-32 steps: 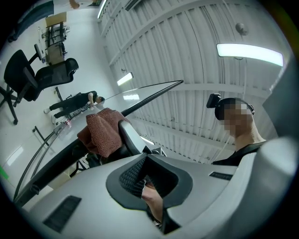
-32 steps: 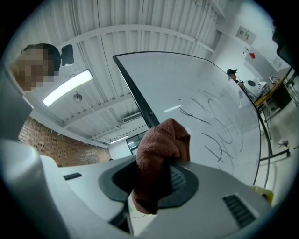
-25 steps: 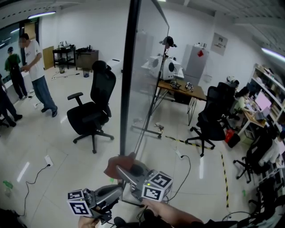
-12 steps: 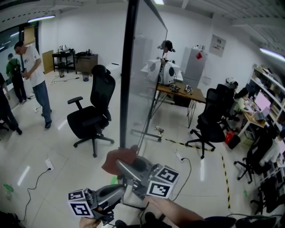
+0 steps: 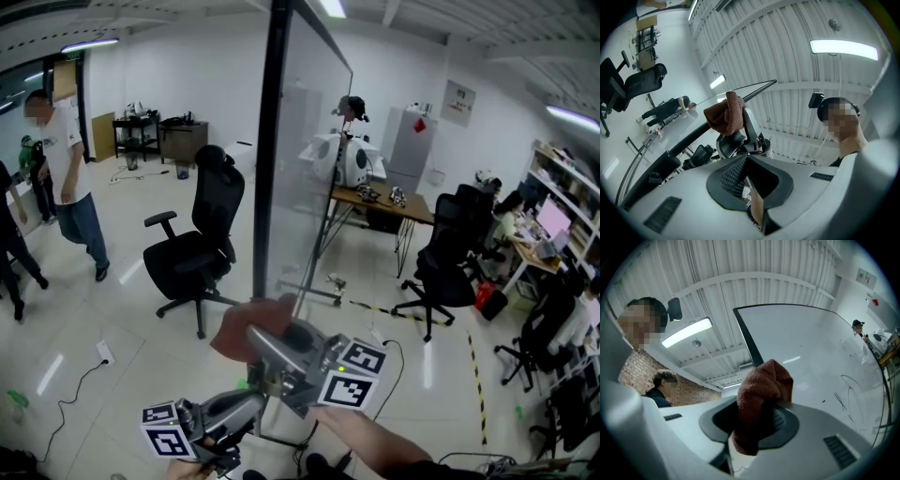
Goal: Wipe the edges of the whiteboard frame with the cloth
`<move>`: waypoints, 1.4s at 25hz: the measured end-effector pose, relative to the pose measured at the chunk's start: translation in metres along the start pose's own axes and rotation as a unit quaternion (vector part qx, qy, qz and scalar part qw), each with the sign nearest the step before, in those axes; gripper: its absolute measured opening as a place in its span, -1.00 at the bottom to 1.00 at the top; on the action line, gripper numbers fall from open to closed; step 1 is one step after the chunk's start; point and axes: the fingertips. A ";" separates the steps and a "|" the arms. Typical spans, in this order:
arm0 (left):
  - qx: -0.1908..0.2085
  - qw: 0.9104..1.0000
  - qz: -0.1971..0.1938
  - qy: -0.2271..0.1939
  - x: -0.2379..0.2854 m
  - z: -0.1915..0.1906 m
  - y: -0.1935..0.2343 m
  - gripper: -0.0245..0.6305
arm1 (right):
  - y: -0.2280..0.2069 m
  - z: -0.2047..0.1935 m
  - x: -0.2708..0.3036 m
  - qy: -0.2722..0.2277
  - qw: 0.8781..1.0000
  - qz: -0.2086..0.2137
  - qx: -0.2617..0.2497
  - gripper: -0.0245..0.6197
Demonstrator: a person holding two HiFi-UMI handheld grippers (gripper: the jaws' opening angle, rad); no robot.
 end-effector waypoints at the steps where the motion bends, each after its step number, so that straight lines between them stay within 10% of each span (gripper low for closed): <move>1: 0.001 1.000 -0.002 -0.002 0.001 0.005 -0.002 -0.96 | 0.001 0.003 0.003 -0.002 1.000 0.002 -0.001 -0.59; 35: 0.092 0.995 -0.019 0.024 0.098 0.089 -0.089 -0.96 | 0.042 0.118 0.032 0.008 0.996 0.074 -0.058 -0.59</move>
Point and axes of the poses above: the fingertips, and each gripper's own axes: x forward along the fingers, y to its left, z out of its top, and after that the axes turned 3 degrees about -x, right-handed
